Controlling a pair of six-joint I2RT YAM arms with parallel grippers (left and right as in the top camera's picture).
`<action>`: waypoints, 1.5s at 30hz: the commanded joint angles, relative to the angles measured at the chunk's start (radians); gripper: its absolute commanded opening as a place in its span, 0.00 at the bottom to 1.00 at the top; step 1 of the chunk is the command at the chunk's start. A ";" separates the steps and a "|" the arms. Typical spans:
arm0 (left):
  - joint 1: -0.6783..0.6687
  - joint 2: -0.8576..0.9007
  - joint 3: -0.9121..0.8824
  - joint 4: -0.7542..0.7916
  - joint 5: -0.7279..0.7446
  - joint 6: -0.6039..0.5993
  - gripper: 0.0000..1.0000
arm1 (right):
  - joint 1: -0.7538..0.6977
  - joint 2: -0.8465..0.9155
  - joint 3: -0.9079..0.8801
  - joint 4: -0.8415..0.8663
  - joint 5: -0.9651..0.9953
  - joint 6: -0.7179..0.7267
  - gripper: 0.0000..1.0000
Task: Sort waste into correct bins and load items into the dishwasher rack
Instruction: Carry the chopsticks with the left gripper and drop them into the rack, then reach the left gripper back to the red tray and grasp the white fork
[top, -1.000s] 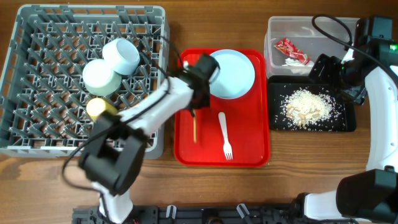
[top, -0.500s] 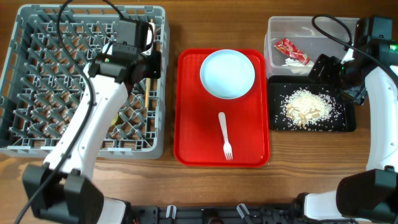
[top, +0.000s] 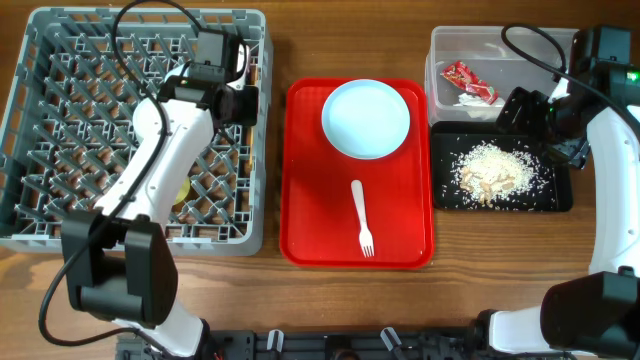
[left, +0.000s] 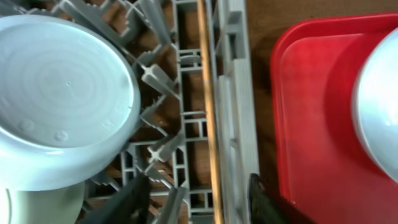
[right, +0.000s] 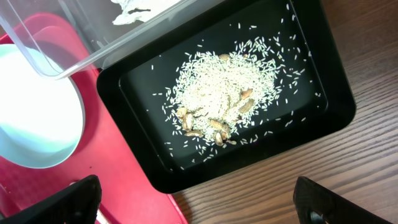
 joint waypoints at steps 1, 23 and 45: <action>-0.042 -0.094 0.011 -0.008 0.083 -0.066 0.57 | 0.000 -0.021 0.016 -0.003 -0.012 -0.018 1.00; -0.642 0.265 0.000 -0.089 0.238 -0.595 0.60 | 0.000 -0.021 0.016 -0.007 -0.023 -0.019 1.00; -0.689 0.324 0.000 -0.119 0.174 -0.672 0.17 | 0.000 -0.021 0.016 -0.008 -0.023 -0.020 1.00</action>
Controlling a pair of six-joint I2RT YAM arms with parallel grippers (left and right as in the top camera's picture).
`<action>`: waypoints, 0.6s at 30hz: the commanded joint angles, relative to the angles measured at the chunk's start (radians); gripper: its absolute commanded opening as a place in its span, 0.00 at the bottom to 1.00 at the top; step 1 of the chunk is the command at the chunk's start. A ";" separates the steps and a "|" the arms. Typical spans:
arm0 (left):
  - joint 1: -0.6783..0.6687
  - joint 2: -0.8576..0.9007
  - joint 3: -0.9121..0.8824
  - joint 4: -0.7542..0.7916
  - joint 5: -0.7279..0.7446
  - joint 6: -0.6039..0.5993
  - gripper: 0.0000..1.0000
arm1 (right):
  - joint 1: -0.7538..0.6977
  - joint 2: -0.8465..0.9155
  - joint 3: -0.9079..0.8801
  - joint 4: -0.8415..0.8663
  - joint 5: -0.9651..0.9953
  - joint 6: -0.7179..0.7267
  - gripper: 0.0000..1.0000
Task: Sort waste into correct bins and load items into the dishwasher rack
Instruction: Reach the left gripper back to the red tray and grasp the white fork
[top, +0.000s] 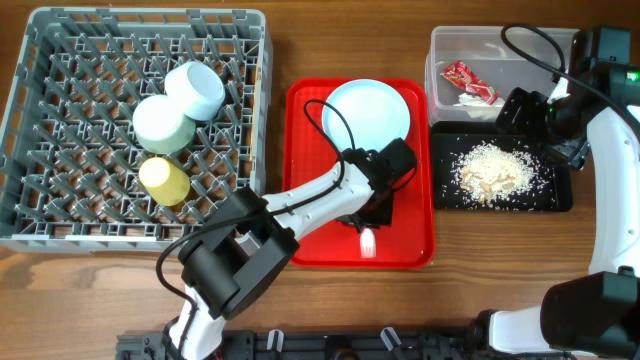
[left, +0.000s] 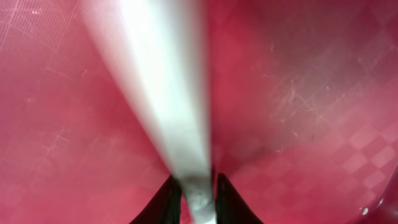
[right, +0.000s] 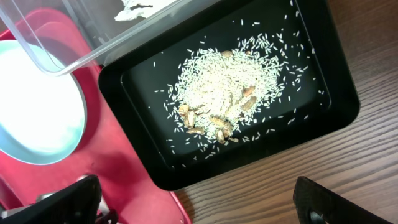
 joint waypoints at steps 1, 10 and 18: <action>0.002 0.043 0.000 0.010 -0.006 -0.007 0.14 | 0.000 -0.021 0.016 -0.002 -0.013 -0.017 1.00; 0.063 0.000 0.000 0.011 -0.032 -0.006 0.04 | 0.000 -0.021 0.016 -0.005 -0.013 -0.017 1.00; 0.069 -0.013 0.000 0.010 -0.036 -0.005 0.04 | 0.000 -0.021 0.016 -0.006 -0.013 -0.018 1.00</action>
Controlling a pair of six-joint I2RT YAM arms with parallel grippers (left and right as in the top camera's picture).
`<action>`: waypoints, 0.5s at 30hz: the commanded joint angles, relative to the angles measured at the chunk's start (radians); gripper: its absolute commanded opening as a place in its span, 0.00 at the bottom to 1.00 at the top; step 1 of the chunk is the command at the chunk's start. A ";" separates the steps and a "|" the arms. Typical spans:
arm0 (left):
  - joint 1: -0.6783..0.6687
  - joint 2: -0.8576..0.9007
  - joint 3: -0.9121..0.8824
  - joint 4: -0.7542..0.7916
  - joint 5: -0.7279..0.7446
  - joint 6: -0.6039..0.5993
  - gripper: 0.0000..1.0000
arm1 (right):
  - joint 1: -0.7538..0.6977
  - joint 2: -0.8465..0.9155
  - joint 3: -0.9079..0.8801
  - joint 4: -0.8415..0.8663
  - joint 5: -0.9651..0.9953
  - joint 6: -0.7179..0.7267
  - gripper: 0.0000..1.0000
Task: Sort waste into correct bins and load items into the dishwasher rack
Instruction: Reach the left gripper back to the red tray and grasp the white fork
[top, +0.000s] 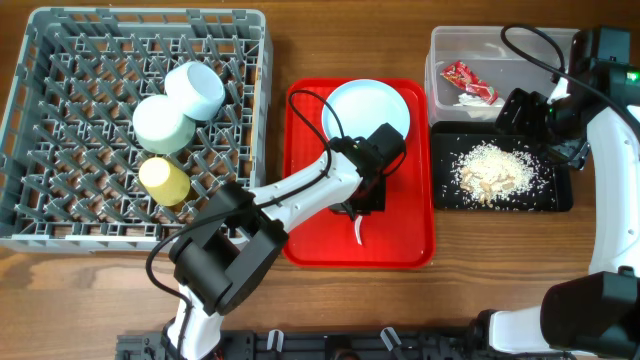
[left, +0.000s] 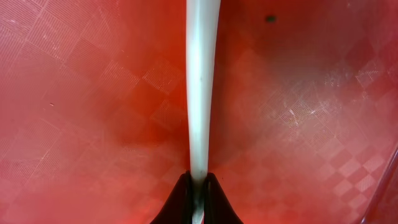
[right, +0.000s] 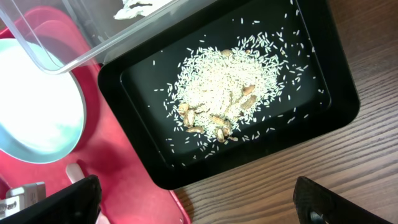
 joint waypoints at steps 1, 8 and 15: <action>0.004 -0.003 -0.006 -0.006 -0.029 -0.005 0.04 | 0.000 -0.021 0.016 -0.003 -0.012 -0.017 1.00; 0.030 -0.184 -0.005 -0.034 -0.167 0.149 0.04 | 0.000 -0.021 0.016 -0.005 -0.012 -0.016 1.00; 0.336 -0.406 -0.005 -0.028 -0.181 0.430 0.04 | 0.000 -0.021 0.016 -0.005 -0.013 -0.017 1.00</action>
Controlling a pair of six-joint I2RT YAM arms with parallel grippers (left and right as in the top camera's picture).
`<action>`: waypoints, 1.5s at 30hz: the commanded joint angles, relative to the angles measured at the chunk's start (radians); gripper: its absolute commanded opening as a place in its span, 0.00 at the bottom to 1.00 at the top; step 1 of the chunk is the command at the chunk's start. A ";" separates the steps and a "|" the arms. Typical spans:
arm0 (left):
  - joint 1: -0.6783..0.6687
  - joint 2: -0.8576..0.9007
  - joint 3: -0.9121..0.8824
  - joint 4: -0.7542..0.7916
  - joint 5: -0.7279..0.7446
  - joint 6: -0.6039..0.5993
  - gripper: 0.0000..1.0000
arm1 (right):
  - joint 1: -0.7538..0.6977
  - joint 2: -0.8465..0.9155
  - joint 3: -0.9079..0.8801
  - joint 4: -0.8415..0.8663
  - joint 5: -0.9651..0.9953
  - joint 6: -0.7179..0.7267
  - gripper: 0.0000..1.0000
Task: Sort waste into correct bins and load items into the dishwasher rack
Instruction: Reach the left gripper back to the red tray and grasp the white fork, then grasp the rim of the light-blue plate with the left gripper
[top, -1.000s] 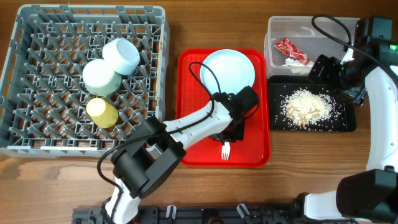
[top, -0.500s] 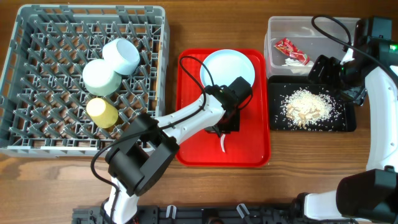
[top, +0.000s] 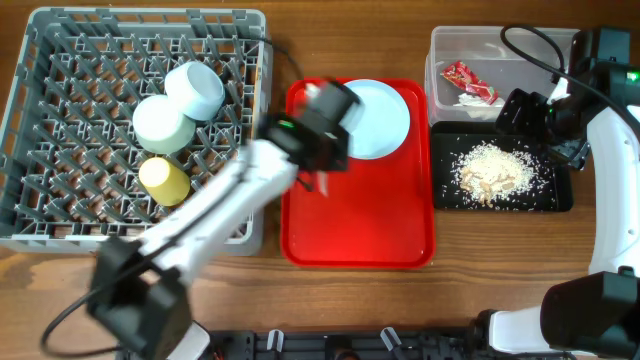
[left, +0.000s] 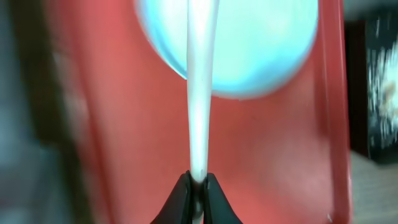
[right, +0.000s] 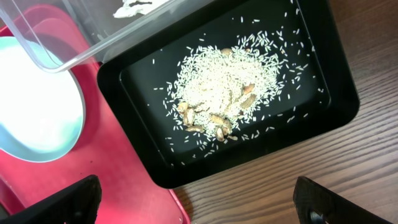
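My left gripper (left: 198, 185) is shut on the handle of a white plastic fork (left: 200, 93) and holds it in the air over the red tray (left: 273, 162). Overhead, this gripper (top: 318, 150) is blurred above the tray's left half, with the fork (top: 322, 184) hanging under it. A light blue plate (top: 378, 118) lies at the tray's far end. The grey dishwasher rack (top: 60, 238) stands at the left. My right gripper (right: 199, 208) is open above the near edge of the black tray of rice (right: 224, 93), with nothing between its fingers.
Two pale cups (top: 178, 105) and a yellow cup (top: 165, 180) sit in the rack. A clear bin (top: 445, 45) at the back right holds a red wrapper (top: 468, 80) and white scraps. The black tray (top: 555, 200) lies just right of the red tray.
My left gripper has come up off the tray floor with the fork and now sits further left and further back, over the tray's left half. The right arm has not moved.
At first my left gripper was open over the rack's right edge and the fork lay on the red tray. Then its jaws stood around the fork's handle on the tray, then shut on it. Now the fork hangs clear of the tray.
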 joint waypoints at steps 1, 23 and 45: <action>0.192 -0.067 0.003 0.015 -0.035 0.212 0.04 | 0.000 -0.021 0.016 -0.002 -0.013 -0.013 1.00; 0.469 0.092 0.003 0.122 0.094 0.368 0.46 | 0.000 -0.021 0.016 -0.002 -0.013 -0.013 1.00; -0.095 0.351 0.003 0.472 0.215 0.583 0.76 | 0.000 -0.021 0.016 0.003 -0.013 -0.011 1.00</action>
